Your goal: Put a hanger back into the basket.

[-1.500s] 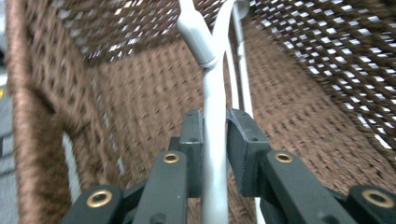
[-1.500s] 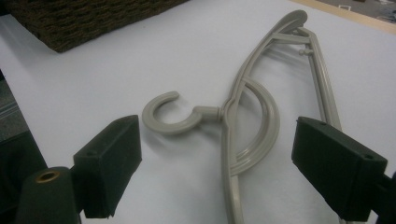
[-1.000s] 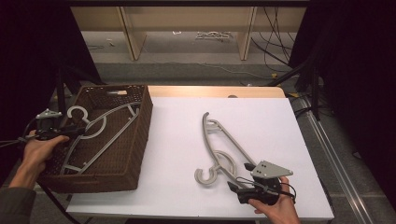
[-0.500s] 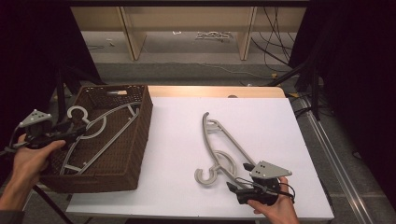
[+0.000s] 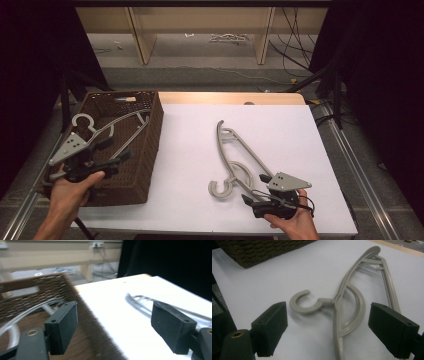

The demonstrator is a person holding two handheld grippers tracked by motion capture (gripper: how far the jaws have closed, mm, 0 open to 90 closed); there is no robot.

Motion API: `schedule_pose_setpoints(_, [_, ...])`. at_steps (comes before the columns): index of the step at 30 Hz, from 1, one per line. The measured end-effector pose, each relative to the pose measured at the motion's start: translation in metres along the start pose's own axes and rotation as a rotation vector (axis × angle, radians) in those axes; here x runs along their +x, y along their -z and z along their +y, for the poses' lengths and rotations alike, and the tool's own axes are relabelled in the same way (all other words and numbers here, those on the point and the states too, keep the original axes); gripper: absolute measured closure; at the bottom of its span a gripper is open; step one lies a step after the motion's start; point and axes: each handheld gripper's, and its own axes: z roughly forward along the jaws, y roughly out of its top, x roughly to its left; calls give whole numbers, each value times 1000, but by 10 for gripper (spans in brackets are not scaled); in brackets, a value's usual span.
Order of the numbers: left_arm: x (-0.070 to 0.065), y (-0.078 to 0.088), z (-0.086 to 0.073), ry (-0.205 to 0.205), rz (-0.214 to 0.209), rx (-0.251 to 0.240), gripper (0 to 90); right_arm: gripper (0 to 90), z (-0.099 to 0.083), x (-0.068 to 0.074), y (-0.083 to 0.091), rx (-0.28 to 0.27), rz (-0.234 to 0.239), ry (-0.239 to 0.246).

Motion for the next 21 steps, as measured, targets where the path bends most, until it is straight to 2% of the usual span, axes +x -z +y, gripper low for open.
schedule_pose_setpoints(2, [-13,-5,-3,5,-27,-25,202,168,0,0,0,4,8,-6])
schedule_pose_setpoints(3, [-17,-7,-5,9,-38,-33,190,168,-1,-1,1,-6,-4,-3])
schedule_pose_setpoints(5, [-27,-12,-10,15,-79,-47,177,167,-1,-1,1,-3,5,-12])
schedule_pose_setpoints(6, [-31,-14,-13,13,-94,-52,172,168,-1,-1,1,-3,10,-14])
schedule_pose_setpoints(8, [-37,-18,-18,1,-98,-56,171,168,-1,-1,1,-6,6,-13])
schedule_pose_setpoints(11, [-45,-24,-26,-6,-136,-61,163,168,-1,1,1,-6,7,-13])
schedule_pose_setpoints(17, [-65,-33,-46,-62,-188,-78,167,168,-3,0,1,-6,3,-20])
schedule_pose_setpoints(19, [-71,-36,-54,-93,-190,-77,168,168,-2,1,0,1,10,-21])
schedule_pose_setpoints(21, [-77,-37,-62,-105,-199,-71,169,168,-2,1,0,3,8,-10])
